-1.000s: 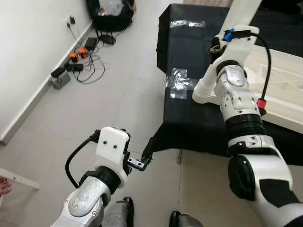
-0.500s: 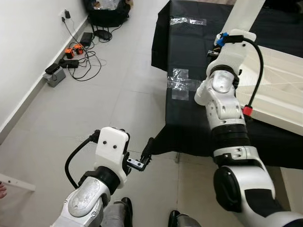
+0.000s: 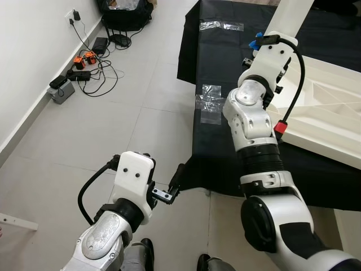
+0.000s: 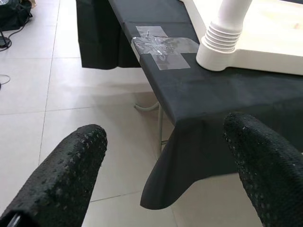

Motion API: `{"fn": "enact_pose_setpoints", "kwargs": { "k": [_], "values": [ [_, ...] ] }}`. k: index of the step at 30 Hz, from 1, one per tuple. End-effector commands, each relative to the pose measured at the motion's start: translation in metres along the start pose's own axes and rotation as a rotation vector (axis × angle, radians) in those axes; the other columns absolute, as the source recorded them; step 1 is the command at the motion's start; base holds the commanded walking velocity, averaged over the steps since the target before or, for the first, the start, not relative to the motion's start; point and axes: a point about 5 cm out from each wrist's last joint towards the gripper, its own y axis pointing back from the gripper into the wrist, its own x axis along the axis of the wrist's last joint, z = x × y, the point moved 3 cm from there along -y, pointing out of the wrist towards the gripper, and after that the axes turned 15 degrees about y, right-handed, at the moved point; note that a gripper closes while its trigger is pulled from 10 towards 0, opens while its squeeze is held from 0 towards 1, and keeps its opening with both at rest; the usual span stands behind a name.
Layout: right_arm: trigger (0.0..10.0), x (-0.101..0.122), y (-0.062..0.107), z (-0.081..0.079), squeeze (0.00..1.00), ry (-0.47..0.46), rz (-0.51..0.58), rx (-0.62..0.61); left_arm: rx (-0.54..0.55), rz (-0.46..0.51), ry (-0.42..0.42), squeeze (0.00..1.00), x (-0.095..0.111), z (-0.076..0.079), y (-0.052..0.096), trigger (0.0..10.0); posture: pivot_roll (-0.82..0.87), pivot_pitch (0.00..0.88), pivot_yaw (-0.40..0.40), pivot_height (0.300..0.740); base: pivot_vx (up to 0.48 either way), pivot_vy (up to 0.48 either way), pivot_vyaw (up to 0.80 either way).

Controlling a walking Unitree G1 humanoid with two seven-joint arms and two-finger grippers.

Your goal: Building children table

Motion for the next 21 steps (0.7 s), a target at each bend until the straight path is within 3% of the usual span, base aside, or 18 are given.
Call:
{"fn": "enact_pose_setpoints", "kwargs": {
  "k": [1,7,10,15,21],
  "values": [
    [10.0,-0.062,-0.002,0.01,0.0,0.105,-0.225,-0.047,0.001,-0.017,0.002,0.0,-0.004,0.0,0.001,10.0,0.08,0.261,-0.051,0.74,0.0,0.0,0.0],
    [10.0,-0.071,0.009,0.024,0.0,0.1,-0.354,-0.252,-0.001,-0.016,-0.002,0.0,-0.004,-0.001,0.0,10.0,0.09,0.26,-0.047,0.74,0.0,0.0,0.0],
    [10.0,-0.071,0.012,0.024,0.0,0.096,-0.365,-0.273,-0.003,-0.016,-0.002,0.0,-0.004,-0.001,0.0,10.0,0.09,0.26,-0.047,0.74,0.0,0.0,0.0],
    [10.0,-0.063,0.016,0.018,0.0,0.087,-0.335,-0.271,-0.003,-0.015,-0.004,0.0,-0.004,-0.001,0.0,10.0,0.09,0.254,-0.048,0.74,0.0,0.0,0.0],
    [10.0,-0.036,0.012,0.009,0.0,0.012,-0.207,-0.206,0.001,-0.013,-0.008,0.0,-0.004,-0.002,-0.001,10.0,0.09,0.251,-0.049,0.74,0.0,0.0,0.0]
  ]
}}
